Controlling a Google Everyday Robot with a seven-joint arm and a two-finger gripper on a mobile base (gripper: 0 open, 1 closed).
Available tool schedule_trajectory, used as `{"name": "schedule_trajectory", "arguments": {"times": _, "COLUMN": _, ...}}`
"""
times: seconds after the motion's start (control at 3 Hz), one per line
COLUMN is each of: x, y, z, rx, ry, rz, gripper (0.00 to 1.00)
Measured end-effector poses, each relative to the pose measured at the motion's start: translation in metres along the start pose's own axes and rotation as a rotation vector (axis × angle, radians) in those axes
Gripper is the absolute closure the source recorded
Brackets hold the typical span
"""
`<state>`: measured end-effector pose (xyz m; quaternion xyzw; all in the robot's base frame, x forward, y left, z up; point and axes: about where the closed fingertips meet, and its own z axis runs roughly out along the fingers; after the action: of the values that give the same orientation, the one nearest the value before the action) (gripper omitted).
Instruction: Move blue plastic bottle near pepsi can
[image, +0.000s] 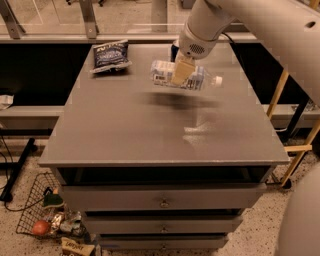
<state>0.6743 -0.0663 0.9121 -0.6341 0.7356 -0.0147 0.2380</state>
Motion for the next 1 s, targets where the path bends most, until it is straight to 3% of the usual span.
{"name": "schedule_trajectory", "arguments": {"times": 1.0, "x": 0.025, "y": -0.026, "z": 0.038, "rx": -0.030, "ry": 0.051, "rz": 0.075, "gripper": 1.00}}
